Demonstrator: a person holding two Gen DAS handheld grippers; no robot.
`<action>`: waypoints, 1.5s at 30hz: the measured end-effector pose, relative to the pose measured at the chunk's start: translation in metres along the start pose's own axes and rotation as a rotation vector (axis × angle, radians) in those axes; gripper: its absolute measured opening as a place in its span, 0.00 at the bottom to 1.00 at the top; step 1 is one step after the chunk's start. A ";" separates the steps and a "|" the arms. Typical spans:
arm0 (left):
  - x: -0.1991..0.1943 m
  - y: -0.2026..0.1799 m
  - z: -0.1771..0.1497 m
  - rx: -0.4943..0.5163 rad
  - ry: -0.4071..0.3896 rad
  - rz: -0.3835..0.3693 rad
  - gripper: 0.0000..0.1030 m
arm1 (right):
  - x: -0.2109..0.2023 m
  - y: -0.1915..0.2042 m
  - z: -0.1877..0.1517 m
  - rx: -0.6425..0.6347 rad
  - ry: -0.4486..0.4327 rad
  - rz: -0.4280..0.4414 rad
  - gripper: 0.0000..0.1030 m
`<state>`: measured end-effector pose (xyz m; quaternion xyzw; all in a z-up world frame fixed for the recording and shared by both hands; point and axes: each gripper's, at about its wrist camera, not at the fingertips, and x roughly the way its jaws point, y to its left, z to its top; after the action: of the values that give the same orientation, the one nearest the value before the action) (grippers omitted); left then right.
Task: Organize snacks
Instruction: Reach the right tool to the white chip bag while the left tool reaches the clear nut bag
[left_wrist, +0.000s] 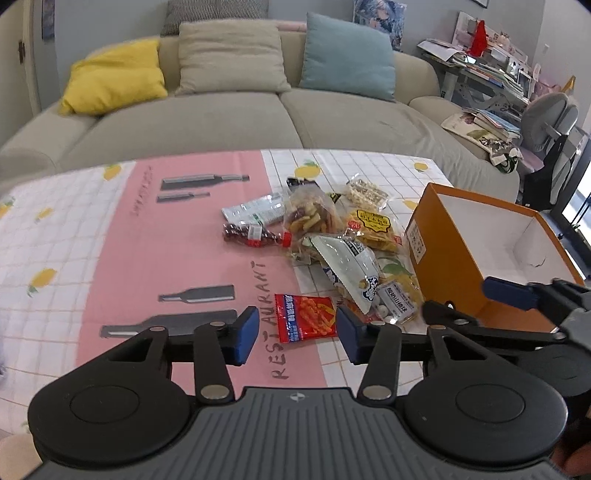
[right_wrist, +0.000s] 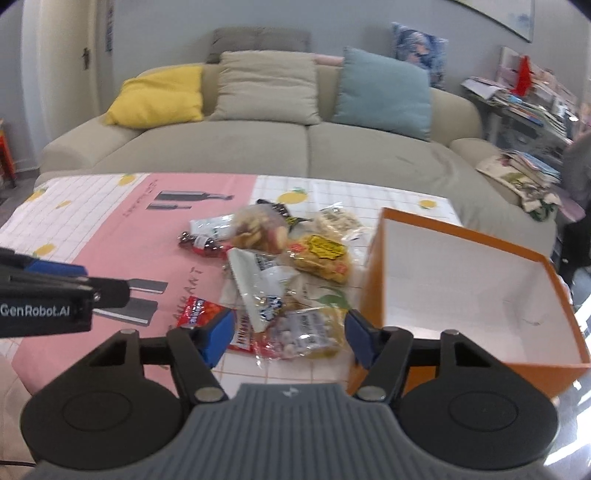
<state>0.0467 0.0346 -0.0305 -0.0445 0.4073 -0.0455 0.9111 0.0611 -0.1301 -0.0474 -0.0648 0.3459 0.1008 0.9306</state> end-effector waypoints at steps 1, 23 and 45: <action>0.004 0.002 0.001 -0.003 0.006 0.002 0.55 | 0.005 0.002 0.001 -0.008 0.004 0.001 0.62; 0.103 0.055 0.031 -0.035 0.163 -0.075 0.68 | 0.141 0.028 0.026 -0.121 0.143 0.081 0.65; 0.126 0.034 0.076 0.146 0.125 -0.133 0.68 | 0.143 -0.004 0.057 -0.042 0.157 0.114 0.32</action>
<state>0.1886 0.0569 -0.0775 -0.0019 0.4552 -0.1381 0.8796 0.2040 -0.1023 -0.0985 -0.0724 0.4189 0.1555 0.8917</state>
